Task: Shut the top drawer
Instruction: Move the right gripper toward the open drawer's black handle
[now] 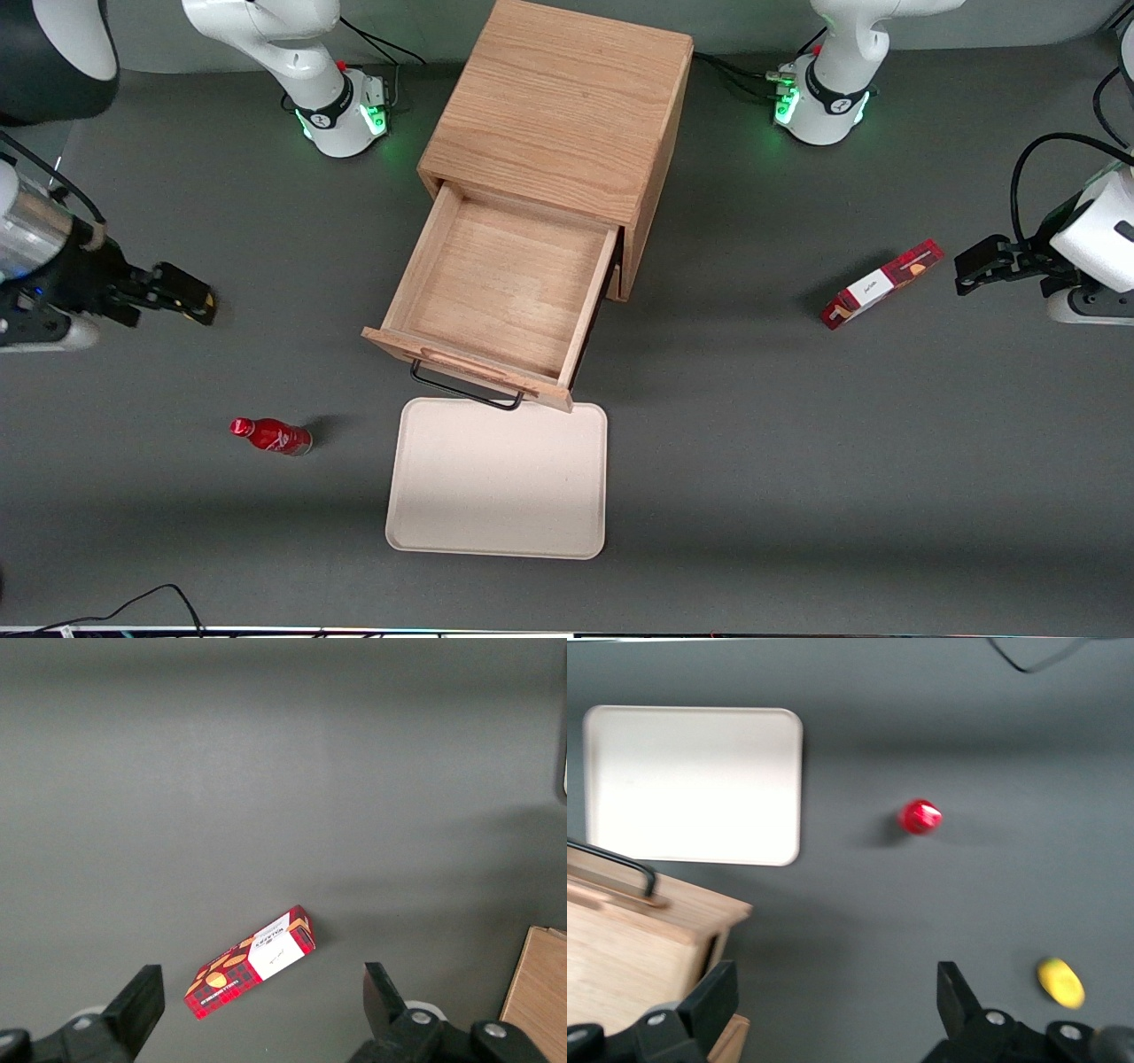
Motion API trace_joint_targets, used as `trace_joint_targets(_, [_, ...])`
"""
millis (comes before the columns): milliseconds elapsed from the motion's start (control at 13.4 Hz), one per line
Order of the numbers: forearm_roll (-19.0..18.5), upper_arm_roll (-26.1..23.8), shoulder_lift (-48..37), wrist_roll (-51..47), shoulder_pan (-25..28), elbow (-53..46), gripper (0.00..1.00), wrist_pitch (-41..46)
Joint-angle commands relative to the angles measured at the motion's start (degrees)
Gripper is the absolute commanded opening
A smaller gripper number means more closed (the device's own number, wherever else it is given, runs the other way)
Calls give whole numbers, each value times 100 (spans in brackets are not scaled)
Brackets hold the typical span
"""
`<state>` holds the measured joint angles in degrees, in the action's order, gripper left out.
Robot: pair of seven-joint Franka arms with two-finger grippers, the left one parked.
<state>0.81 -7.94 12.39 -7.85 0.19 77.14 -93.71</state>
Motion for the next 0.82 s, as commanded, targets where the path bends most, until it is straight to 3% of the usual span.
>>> trace_joint_targets(0, [156,-163,920,187,173,-1181,100,90])
trace_joint_targets(149, [156,-190,1360,554,411,-1596,100,-216])
trace_joint_targets(446, [156,-733,1923,1476,420,-1667,100,-1166])
trace_joint_targets(744, [156,-1226,2591,2559,429,-1966,100,-1124])
